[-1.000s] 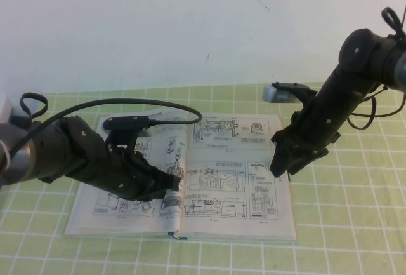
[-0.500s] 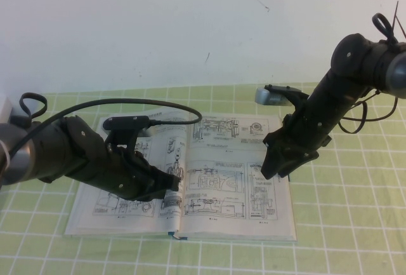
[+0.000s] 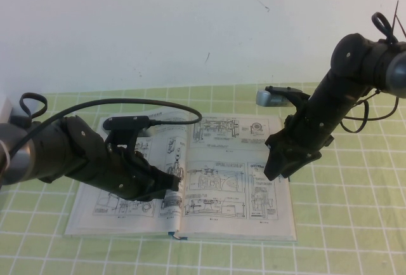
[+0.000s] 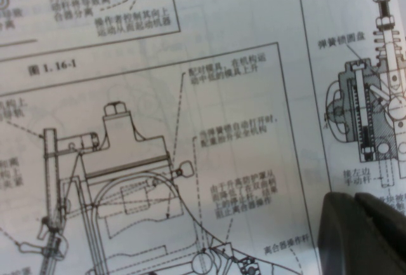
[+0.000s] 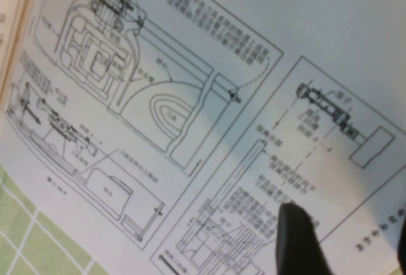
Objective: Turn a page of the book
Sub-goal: Open the closed book
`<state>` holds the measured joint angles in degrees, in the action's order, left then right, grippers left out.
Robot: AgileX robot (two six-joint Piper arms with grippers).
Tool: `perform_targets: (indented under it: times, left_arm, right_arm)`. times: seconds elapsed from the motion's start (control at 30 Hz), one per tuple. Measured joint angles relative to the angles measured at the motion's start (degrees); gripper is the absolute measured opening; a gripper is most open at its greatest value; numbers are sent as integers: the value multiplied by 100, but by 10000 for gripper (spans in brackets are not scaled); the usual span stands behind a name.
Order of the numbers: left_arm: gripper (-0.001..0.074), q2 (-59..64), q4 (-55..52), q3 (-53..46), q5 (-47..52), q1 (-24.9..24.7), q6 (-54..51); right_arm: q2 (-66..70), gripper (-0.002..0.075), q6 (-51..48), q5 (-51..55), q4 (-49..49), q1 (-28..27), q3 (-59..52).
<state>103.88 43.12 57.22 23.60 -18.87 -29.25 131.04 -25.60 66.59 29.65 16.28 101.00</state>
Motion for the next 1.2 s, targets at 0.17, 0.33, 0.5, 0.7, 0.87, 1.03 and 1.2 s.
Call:
perform_targets:
  times: [0.17,0.33,0.5,0.7,0.87,1.03,1.2]
  left_arm:
    - [-4,0,0,0,0,0,0]
    - [-4,0,0,0,0,0,0]
    - [-4,0,0,0,0,0,0]
    - [-4,0,0,0,0,0,11]
    - [-4,0,0,0,0,0,11]
    - [-4,0,0,0,0,0,11]
    - [-4,0,0,0,0,0,11]
  right_arm:
    - [0,341,0,0,32,0,0]
    - [-45,341,-28,0,-13,0,0]
    - [-45,341,-40,0,-62,0,0]
    - [-45,341,-40,0,-62,0,0]
    - [-45,341,-40,-11,-65,0,0]
    - [-45,341,-40,-11,-152,0,0]
    - [-45,341,-40,-31,-226,0,0]
